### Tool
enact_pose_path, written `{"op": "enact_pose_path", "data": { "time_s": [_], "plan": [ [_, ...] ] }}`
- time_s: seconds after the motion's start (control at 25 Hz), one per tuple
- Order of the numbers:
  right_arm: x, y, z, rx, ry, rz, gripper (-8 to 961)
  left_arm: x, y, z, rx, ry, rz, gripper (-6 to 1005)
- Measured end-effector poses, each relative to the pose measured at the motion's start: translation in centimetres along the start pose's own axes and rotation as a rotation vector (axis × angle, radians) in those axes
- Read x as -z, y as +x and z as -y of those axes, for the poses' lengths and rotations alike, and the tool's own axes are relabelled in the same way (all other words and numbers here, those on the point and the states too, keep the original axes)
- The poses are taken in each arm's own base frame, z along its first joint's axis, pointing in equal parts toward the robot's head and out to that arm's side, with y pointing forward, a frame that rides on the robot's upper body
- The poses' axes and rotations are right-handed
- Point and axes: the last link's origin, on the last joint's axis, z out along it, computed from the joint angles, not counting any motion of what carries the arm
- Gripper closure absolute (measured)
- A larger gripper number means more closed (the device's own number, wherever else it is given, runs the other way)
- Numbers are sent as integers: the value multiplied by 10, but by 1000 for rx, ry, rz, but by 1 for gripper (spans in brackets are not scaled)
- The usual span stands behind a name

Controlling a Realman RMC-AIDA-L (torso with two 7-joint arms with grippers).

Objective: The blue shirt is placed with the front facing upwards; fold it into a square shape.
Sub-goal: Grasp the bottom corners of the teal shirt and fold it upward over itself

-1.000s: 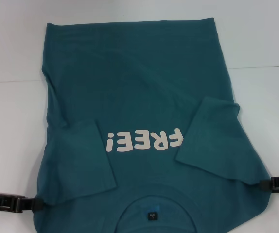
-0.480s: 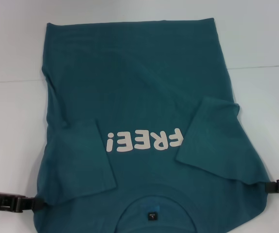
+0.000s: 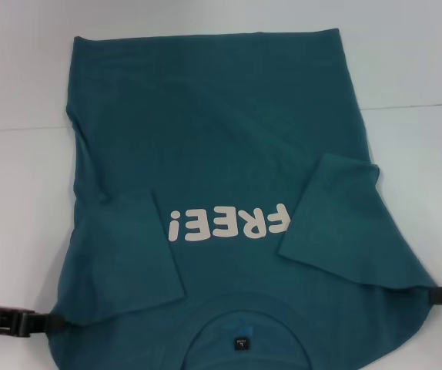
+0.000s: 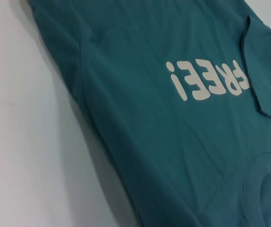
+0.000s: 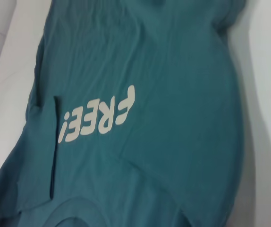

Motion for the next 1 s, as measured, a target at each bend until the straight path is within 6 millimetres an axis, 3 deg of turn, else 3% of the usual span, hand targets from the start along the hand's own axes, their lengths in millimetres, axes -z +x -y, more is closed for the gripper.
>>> {"op": "enact_pose_path", "data": {
  "time_s": [0.36, 1.0],
  "plan": [
    [8, 24, 9, 11, -21, 47, 922, 12, -8, -1, 37, -45, 11, 998],
    [41, 68, 27, -21, -29, 158, 922, 19, -32, -12, 88, -156, 44, 999]
  ]
}}
